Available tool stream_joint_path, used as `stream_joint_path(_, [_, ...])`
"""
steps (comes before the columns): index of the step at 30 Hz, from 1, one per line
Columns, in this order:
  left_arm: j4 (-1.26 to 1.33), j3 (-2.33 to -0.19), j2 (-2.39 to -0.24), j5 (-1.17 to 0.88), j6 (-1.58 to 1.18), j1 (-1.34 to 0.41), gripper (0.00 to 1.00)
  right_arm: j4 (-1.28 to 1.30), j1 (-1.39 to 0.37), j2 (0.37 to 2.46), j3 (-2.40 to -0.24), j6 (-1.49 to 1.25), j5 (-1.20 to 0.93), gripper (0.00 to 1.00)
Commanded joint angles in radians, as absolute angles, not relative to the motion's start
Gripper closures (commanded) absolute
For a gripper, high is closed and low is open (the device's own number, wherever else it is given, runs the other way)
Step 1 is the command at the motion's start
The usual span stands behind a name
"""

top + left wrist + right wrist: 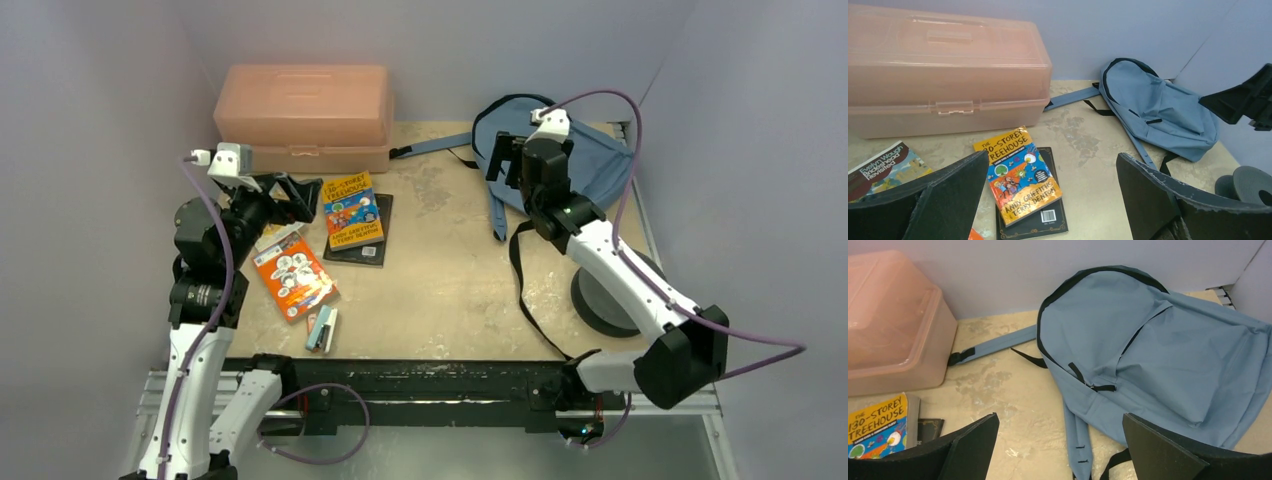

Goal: Pack the student bag
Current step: Pick up the student bag at the center of the board.

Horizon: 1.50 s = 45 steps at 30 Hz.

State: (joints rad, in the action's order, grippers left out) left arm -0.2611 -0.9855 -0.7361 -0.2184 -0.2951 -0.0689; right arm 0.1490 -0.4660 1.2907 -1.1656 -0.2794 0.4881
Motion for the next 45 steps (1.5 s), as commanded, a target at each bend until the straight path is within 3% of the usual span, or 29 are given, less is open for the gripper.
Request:
stream_joint_path(1, [-0.2, -1.0, -0.758, -0.282, -0.311, -0.075, 0.0, 0.148, -0.47, 1.372, -1.249, -0.269, 0.47, 0.01])
stream_joint_path(8, [-0.187, -1.001, -0.788, -0.334, -0.337, -0.076, 0.0, 0.175, -0.47, 1.542, -1.349, -0.247, 0.387, 0.01])
stream_joint_path(16, [-0.178, -1.012, -0.839, -0.418, -0.368, -0.077, 0.0, 0.233, -0.471, 1.867, -1.625, -0.137, 0.438, 0.01])
stream_joint_path(20, [-0.169, -1.014, -0.861, -0.454, -0.386, -0.078, 0.0, 0.227, -0.47, 2.065, -1.787, -0.039, 0.588, 0.01])
stream_joint_path(23, [-0.161, -1.014, -0.875, -0.473, -0.4, -0.082, 0.0, 0.254, -0.469, 2.225, -1.944, 0.05, 0.681, 0.12])
stream_joint_path(28, [-0.154, -1.019, -0.901, -0.512, -0.418, -0.087, 0.01, 0.189, -0.461, 2.408, -2.066, 0.192, 0.797, 0.16])
stream_joint_path(30, [-0.154, -1.022, -0.913, -0.522, -0.423, -0.088, 0.01, 0.16, -0.461, 2.44, -2.08, 0.244, 0.834, 0.25])
stream_joint_path(33, [-0.153, -1.023, -0.928, -0.531, -0.435, -0.089, 0.02, 0.177, -0.473, 2.438, -2.073, 0.263, 0.847, 0.68])
stream_joint_path(37, [-0.159, -1.024, -0.957, -0.534, -0.47, -0.089, 0.03, 0.132, -0.548, 2.298, -1.896, 0.251, 0.864, 1.0])
stream_joint_path(41, [-0.154, -1.022, -1.02, -0.561, -0.543, -0.104, 0.04, 0.289, -0.595, 2.111, -1.711, 0.021, 0.731, 1.0])
stream_joint_path(45, [-0.137, -1.015, -1.103, -0.605, -0.635, -0.194, 0.05, 0.221, -0.646, 1.839, -1.37, -0.147, 0.554, 1.0])
